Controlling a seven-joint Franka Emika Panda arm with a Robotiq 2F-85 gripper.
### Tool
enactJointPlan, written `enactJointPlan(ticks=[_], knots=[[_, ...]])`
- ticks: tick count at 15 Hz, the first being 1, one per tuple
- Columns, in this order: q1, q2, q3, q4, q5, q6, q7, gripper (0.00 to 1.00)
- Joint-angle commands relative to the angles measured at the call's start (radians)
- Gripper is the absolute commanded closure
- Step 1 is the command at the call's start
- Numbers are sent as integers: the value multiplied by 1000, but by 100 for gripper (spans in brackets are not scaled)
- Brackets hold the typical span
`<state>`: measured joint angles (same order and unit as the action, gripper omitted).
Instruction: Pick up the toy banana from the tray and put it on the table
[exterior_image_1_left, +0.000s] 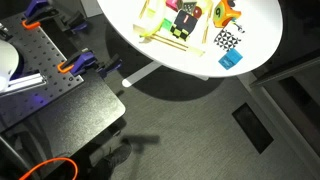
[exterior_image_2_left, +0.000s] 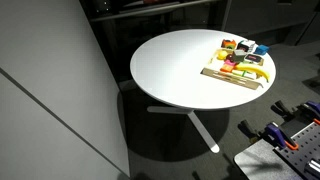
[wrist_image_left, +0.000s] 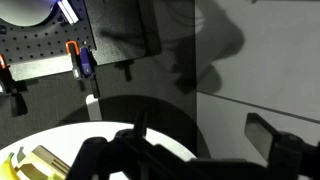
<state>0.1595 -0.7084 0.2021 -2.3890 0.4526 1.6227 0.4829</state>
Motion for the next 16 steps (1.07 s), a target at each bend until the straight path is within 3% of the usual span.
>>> enactJointPlan(ticks=[1,5,11,16], knots=[[-28,-3,19,4,12,-9,-13,0],[-28,-4,19,4,12,-9,-13,0],[-83,15,14,0,-46,38,-49,0],[-118,46,5,-20,-125,147,-109,0]])
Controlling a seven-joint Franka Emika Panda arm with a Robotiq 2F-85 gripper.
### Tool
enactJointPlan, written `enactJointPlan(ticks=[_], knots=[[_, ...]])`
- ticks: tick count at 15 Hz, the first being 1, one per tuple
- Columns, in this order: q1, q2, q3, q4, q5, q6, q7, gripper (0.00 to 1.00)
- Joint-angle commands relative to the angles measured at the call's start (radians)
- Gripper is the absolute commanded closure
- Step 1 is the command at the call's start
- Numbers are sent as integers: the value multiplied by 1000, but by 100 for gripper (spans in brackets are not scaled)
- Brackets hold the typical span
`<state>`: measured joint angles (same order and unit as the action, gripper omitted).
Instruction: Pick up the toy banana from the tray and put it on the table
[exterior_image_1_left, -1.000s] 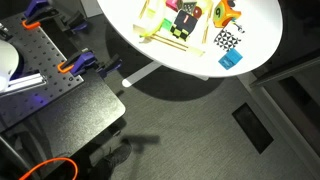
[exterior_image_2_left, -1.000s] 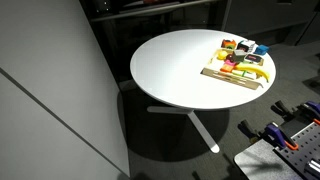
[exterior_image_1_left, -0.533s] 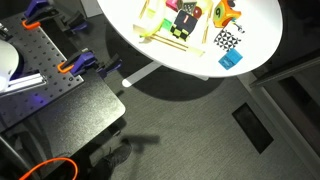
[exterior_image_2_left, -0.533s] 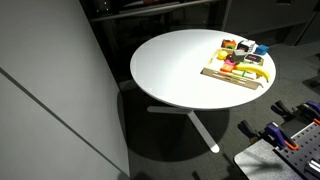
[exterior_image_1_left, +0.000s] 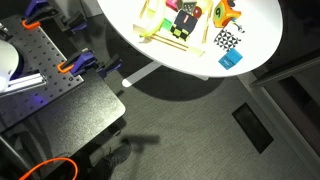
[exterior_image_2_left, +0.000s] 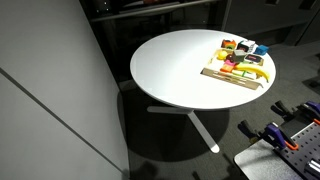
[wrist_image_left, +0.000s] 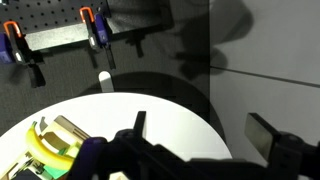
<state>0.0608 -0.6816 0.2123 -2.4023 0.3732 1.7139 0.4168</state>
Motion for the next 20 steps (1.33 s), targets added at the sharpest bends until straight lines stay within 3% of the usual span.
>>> enactJointPlan(ticks=[1,12,20], knots=[[-26,28,-8,-15,-69,88,-57,0],[-83,182,-80,-100,-264,367,-95,0],[-98,302,-180,-101,-340,421,-273,0]])
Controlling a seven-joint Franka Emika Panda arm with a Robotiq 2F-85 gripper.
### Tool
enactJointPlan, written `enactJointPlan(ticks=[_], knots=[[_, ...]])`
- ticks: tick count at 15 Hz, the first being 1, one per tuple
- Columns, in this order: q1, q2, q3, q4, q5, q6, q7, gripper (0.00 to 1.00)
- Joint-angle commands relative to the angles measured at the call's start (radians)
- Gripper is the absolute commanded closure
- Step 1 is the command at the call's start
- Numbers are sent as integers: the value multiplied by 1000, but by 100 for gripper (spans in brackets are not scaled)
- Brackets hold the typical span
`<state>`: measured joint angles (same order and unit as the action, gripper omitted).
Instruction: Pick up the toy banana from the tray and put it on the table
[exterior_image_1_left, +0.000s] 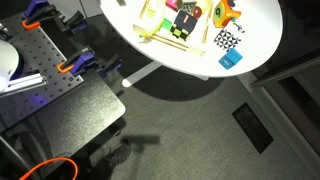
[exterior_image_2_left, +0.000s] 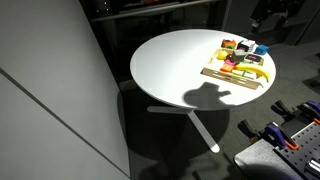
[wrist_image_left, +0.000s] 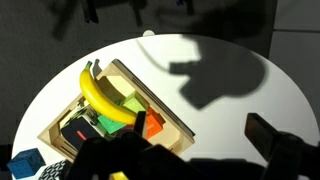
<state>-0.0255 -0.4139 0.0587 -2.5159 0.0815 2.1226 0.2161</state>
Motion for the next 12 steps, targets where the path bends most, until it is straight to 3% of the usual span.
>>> enactJointPlan(ticks=[1,6,12], knots=[[-14,43,-35,15,-70,14,-96,0],[-34,69,-66,9,-206,76,-181,0],[-29,65,-68,2,-199,72,-160,0]])
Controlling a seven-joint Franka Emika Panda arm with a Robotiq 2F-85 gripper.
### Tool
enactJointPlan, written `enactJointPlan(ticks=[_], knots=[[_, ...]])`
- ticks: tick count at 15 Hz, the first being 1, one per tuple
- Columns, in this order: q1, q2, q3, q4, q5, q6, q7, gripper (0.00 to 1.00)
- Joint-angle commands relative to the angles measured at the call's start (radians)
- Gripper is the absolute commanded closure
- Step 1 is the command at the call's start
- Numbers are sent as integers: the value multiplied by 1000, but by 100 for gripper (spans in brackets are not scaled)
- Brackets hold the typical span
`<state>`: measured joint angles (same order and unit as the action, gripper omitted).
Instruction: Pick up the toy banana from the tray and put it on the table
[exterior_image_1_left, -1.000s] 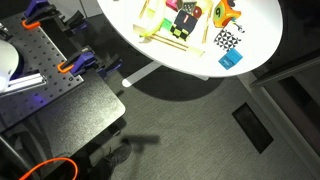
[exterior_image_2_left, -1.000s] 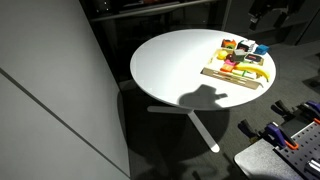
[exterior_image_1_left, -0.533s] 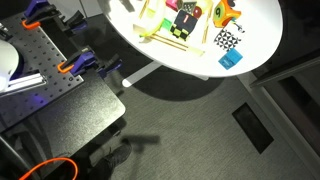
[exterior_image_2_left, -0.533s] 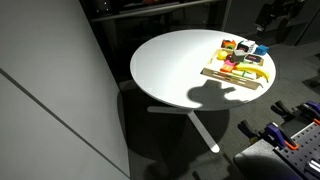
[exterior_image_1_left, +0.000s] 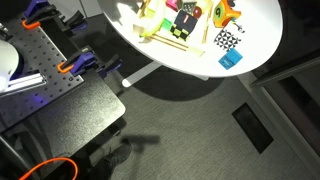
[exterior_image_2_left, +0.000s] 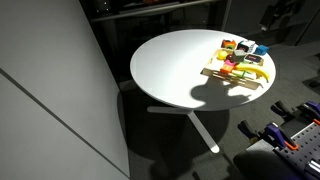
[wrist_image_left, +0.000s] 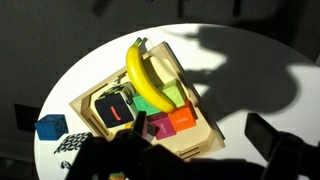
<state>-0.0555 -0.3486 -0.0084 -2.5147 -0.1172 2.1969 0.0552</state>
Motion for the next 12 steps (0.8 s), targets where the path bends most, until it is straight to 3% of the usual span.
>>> enactJointPlan(ticks=[1,5,12], knots=[[1,0,-1,1,0,-2,0,0],[-8,8,-3,9,-9,-4,13,0],[-37,132,-45,41,-13,70,-24,0]])
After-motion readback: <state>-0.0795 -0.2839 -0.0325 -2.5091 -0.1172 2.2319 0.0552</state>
